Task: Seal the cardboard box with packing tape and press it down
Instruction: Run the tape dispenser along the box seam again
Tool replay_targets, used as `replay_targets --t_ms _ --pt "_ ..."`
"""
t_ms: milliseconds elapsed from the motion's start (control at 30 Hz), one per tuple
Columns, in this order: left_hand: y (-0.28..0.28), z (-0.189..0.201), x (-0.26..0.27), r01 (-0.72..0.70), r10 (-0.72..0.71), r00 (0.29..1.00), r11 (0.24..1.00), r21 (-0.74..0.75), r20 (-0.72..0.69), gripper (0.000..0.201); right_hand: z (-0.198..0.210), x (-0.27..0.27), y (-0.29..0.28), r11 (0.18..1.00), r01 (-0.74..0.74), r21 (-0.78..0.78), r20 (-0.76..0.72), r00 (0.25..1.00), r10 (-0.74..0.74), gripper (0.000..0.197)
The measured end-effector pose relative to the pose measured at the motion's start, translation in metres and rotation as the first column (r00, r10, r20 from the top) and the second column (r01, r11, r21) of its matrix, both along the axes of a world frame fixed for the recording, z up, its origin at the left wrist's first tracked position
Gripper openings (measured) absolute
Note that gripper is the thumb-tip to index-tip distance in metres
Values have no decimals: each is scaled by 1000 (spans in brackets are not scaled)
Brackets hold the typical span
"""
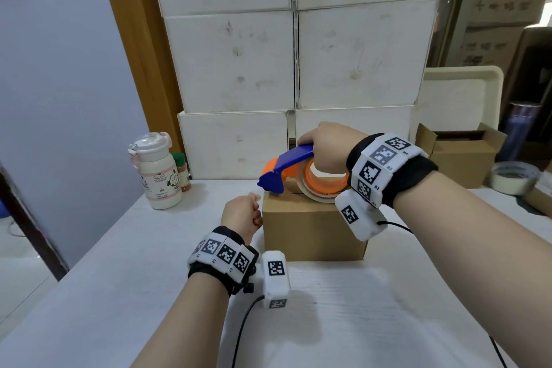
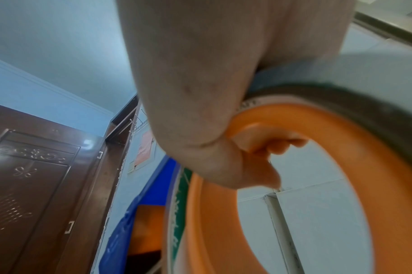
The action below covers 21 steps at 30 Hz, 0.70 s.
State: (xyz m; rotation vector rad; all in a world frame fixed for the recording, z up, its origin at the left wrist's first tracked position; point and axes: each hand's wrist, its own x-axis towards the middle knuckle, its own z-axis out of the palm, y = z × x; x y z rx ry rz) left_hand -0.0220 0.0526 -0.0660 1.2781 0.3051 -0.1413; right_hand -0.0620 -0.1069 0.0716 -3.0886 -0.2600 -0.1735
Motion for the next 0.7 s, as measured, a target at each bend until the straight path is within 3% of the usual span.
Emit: replay_targets --t_ms 333,433,567,700 --pt "0 -2 -3 12 -11 998 1000 -23 60 37 -3 -2 -1 1000 -18 10 29 999 17 41" --pt "-3 -4 -6 16 -29 995 991 137 97 37 -3 -2 0 1000 -19 1 35 999 18 41" --pt "-4 -13 -5 -57 -40 975 904 424 217 36 -5 -1 1 1000 -12 12 32 999 12 41" --pt "-5 -18 -1 -69 -52 974 861 504 221 34 -5 0 2 1000 -8 30 22 1000 8 42"
